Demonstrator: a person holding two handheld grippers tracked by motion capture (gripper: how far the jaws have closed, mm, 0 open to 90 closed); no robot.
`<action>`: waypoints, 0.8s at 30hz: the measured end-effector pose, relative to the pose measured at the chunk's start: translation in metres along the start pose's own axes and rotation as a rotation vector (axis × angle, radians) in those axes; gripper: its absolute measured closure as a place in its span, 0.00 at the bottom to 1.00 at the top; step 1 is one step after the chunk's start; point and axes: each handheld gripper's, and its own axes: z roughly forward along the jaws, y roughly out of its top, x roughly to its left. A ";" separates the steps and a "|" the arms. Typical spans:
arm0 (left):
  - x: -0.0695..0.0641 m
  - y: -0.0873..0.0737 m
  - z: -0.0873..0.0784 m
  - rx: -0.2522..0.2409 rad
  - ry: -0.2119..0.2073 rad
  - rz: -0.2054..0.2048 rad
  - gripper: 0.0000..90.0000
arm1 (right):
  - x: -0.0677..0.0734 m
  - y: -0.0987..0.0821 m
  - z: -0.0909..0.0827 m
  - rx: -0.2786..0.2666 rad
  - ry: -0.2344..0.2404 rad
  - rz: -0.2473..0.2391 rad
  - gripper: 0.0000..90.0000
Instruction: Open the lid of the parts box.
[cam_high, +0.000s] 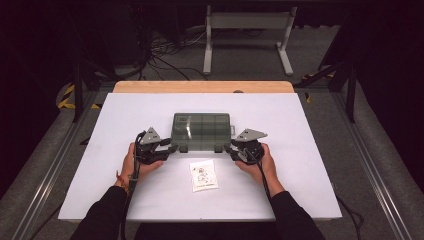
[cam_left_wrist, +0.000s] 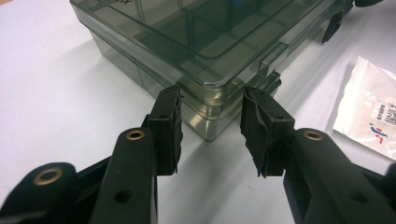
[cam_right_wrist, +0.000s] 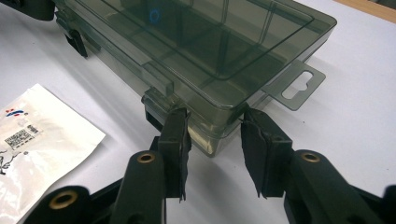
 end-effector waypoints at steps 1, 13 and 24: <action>0.000 0.000 0.000 0.000 0.003 -0.002 0.66 | 0.000 0.000 0.000 0.000 0.000 0.000 0.69; 0.001 0.000 -0.001 0.002 0.001 0.003 0.67 | -0.001 0.000 0.001 -0.004 0.001 0.005 0.72; 0.002 -0.001 -0.002 0.005 0.019 0.000 0.70 | 0.001 0.000 0.000 0.000 0.001 -0.004 0.75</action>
